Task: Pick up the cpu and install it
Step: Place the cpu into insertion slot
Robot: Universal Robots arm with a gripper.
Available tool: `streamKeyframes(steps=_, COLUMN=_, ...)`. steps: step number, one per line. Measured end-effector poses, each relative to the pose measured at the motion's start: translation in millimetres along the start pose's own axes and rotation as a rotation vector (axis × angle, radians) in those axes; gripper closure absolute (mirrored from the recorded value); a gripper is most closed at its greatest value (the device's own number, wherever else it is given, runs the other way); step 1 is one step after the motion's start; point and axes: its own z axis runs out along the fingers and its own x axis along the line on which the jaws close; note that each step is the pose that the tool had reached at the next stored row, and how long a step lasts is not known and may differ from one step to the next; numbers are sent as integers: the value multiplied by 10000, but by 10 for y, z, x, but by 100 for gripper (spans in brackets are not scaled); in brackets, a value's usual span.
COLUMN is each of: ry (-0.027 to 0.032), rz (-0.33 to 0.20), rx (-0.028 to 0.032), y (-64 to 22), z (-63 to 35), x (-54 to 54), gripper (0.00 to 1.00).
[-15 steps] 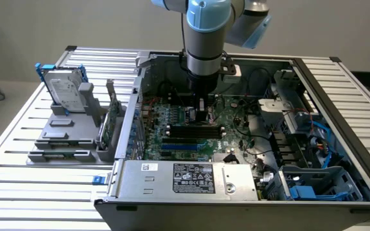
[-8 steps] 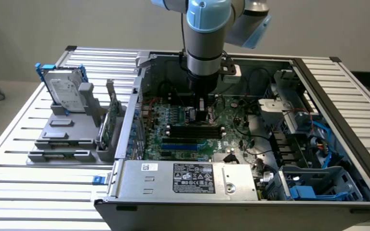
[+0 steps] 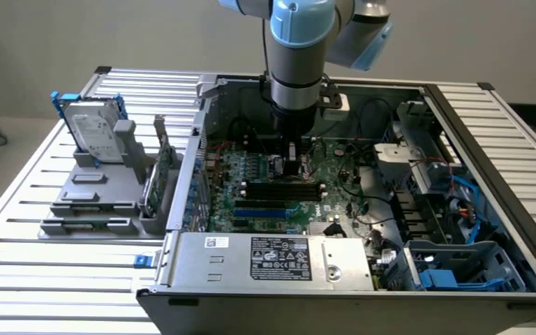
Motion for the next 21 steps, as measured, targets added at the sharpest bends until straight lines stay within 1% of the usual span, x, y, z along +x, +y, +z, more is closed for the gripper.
streamKeyframes(steps=7, ry=2, rz=-1, rx=1, y=2, z=-56, x=5, gripper=38)
streamKeyframes(steps=10, ry=2, rz=0, rx=1, y=4, z=-99, x=9, gripper=38)
streamKeyframes(steps=11, ry=2, rz=0, rx=1, y=4, z=-117, x=11, gripper=40)
streamKeyframes(steps=12, ry=0, rz=0, rx=1, y=5, z=-137, x=12, gripper=40)
streamKeyframes(steps=15, ry=2, rz=1, rx=1, y=8, z=-202, x=18, gripper=58)
streamKeyframes(steps=16, ry=2, rz=2, rx=0, y=9, z=-229, x=21, gripper=58)
streamKeyframes(steps=18, ry=7, rz=3, rx=0, y=9, z=-293, x=26, gripper=70)
streamKeyframes(steps=19, ry=13, rz=2, rx=0, y=4, z=-324, x=29, gripper=70)
streamKeyframes(steps=21, ry=24, rz=3, rx=1, y=-31, z=-385, x=34, gripper=82)
